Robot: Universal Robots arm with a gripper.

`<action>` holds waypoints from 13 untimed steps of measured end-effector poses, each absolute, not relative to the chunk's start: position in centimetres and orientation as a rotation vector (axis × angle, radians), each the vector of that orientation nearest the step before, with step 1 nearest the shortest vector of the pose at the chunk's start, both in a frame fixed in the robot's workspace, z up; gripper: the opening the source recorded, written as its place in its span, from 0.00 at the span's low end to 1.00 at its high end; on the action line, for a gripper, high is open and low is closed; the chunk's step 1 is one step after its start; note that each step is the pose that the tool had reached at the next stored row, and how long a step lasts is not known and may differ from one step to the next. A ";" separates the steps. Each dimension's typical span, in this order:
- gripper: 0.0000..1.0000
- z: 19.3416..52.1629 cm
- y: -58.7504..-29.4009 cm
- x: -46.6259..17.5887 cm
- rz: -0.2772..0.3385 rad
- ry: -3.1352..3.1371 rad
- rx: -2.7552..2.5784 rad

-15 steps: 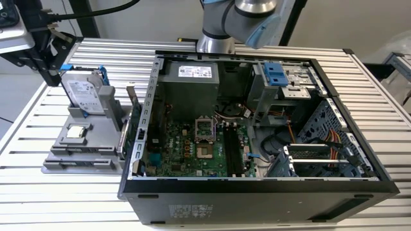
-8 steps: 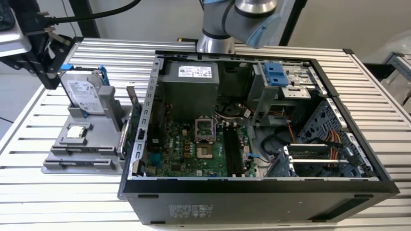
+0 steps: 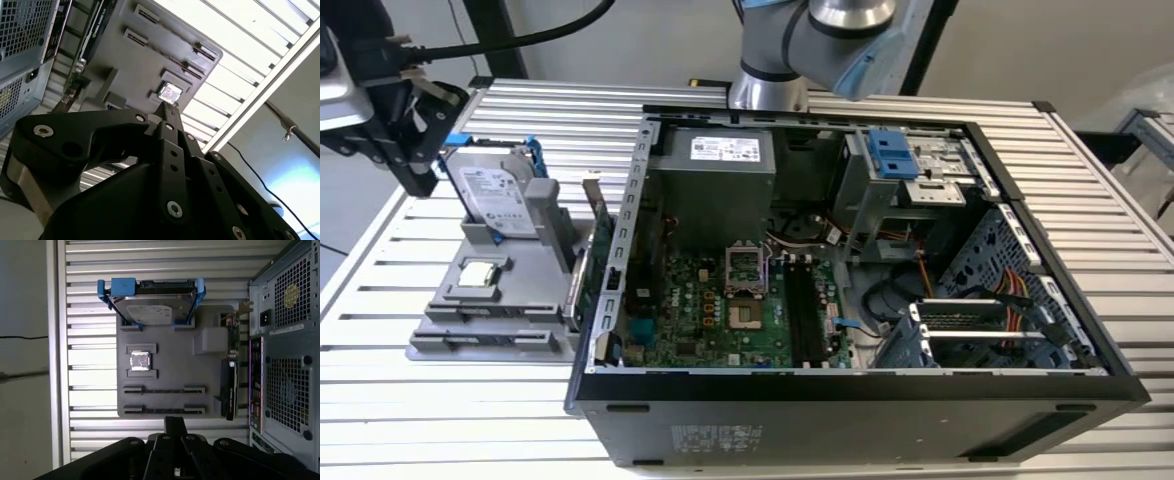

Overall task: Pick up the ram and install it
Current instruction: 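Reach for the ram, then pick up the ram and move it above insertion slot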

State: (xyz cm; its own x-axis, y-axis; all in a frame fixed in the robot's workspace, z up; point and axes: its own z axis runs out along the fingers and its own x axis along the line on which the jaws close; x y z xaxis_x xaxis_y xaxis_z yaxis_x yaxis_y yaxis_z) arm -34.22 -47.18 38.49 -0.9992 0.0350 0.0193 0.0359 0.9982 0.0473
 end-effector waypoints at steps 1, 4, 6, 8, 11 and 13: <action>0.00 38.5 -47.3 -34.2 -0.074 -3.122 -0.055; 0.00 38.5 -47.7 -34.2 -0.074 -3.122 -0.055; 0.00 38.5 -47.9 -34.2 -0.074 -3.122 -0.055; 0.00 38.5 -48.2 -34.2 -0.074 -3.122 -0.055; 0.00 38.5 -48.4 -34.2 -0.074 -3.122 -0.055; 0.00 38.5 -48.6 -34.2 -0.074 -3.122 -0.055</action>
State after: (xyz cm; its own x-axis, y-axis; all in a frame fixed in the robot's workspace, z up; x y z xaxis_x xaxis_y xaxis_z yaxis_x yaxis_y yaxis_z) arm -34.22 -48.59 38.49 -0.9992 0.0349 0.0193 0.0358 0.9982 0.0473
